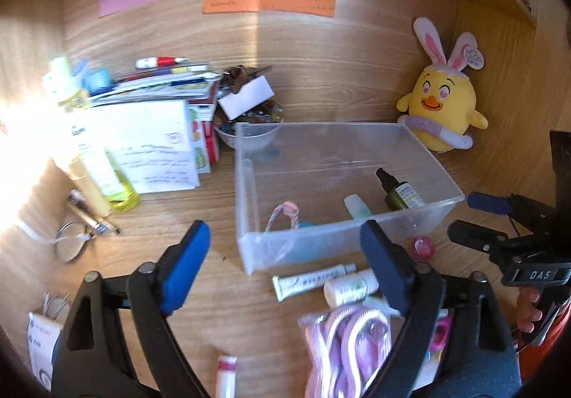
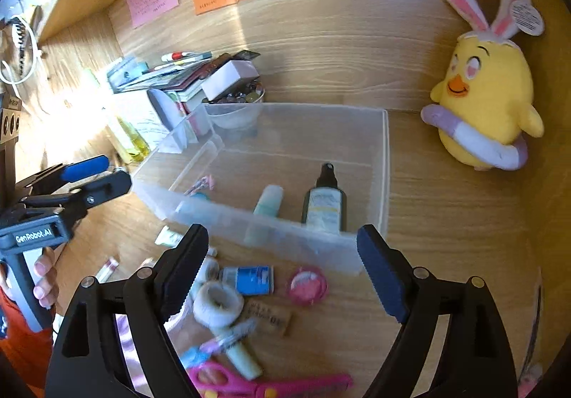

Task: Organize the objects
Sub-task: 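Grasp the white tube with the left gripper while the right reaches for the pink scissors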

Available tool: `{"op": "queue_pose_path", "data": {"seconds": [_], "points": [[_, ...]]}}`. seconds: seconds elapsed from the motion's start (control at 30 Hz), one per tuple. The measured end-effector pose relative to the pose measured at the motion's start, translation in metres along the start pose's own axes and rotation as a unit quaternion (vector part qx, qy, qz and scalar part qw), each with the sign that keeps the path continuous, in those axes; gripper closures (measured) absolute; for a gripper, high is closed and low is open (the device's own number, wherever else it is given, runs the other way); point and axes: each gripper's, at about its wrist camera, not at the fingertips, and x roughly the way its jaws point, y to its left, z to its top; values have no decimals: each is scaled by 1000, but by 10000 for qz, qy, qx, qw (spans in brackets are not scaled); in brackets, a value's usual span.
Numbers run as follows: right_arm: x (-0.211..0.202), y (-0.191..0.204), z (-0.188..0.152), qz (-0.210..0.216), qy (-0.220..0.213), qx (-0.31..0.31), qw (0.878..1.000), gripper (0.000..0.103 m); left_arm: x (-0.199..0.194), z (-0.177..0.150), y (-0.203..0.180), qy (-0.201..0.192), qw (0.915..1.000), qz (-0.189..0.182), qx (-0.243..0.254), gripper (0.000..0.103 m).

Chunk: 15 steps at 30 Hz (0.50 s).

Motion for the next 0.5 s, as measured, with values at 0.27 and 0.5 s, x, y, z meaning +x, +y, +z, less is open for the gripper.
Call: {"op": "queue_pose_path", "data": {"seconds": [0.27,0.5], "points": [[-29,5,-32,-6,-117,0,9999,20,-21,-40,18,196,9986,495,47,11],[-30,14,-66,-134,77,-159,9998,20,-4,-83,36,879,9945,560,-134,22]]}}
